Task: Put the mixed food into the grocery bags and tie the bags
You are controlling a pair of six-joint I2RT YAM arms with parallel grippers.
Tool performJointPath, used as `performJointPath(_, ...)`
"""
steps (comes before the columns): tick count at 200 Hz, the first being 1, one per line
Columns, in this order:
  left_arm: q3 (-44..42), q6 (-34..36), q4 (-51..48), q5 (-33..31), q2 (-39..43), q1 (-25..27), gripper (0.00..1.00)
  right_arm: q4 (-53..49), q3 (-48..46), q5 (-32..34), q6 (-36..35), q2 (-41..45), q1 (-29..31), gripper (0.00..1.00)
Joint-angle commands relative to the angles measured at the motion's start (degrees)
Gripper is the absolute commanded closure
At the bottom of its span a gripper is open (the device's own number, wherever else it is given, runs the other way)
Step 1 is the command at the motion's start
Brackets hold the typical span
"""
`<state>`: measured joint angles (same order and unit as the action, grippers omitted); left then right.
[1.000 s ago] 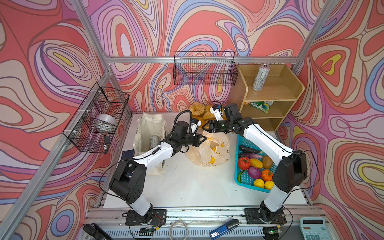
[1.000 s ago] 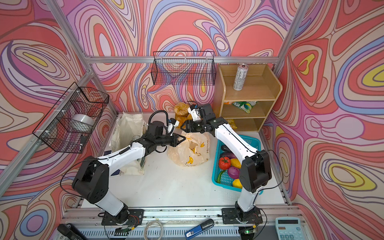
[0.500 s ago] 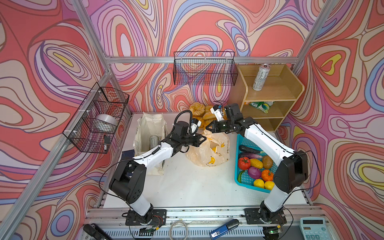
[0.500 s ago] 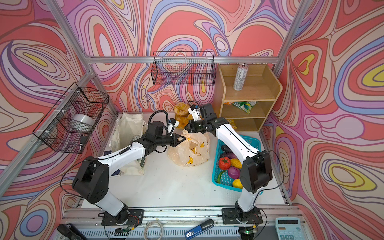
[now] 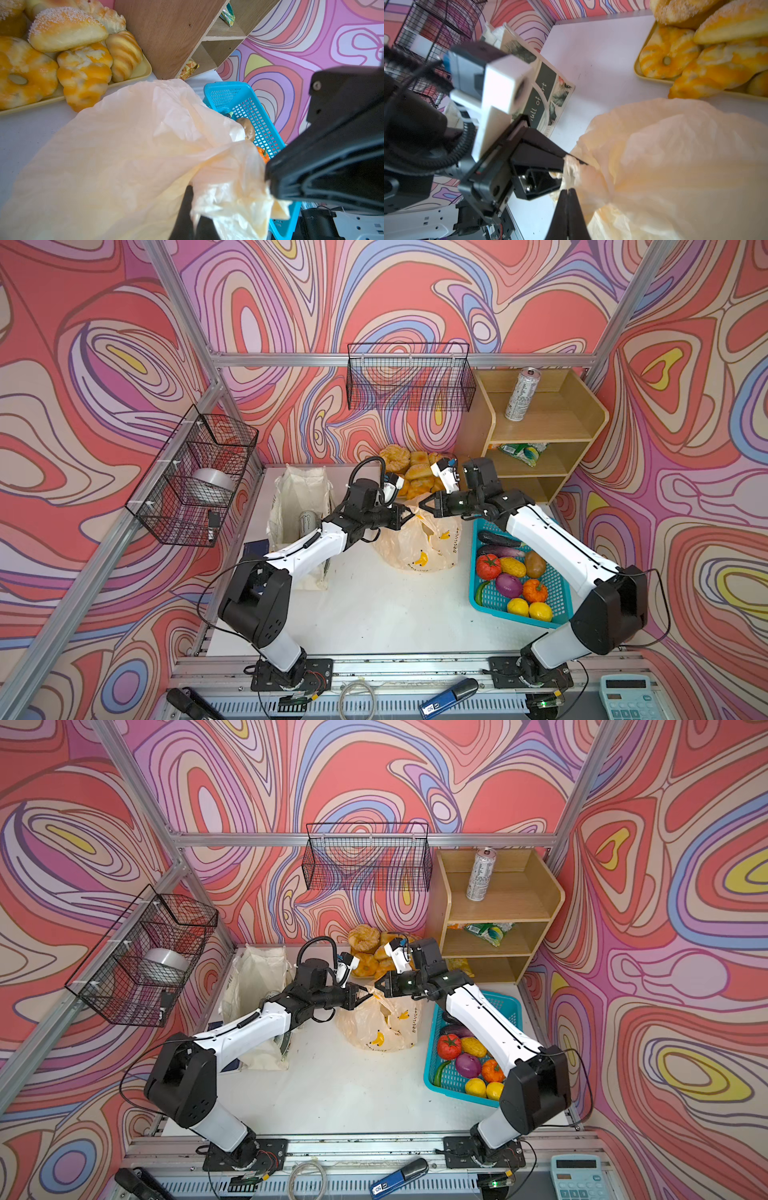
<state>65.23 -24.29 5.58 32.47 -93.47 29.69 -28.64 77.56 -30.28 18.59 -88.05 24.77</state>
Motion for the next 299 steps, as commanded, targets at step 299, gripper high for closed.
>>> performJointPath(299,1.7,-2.8,2.3,11.1,-7.4,-0.8,1.00,8.7,-14.8,3.0,2.9,-0.2,-1.0,1.00)
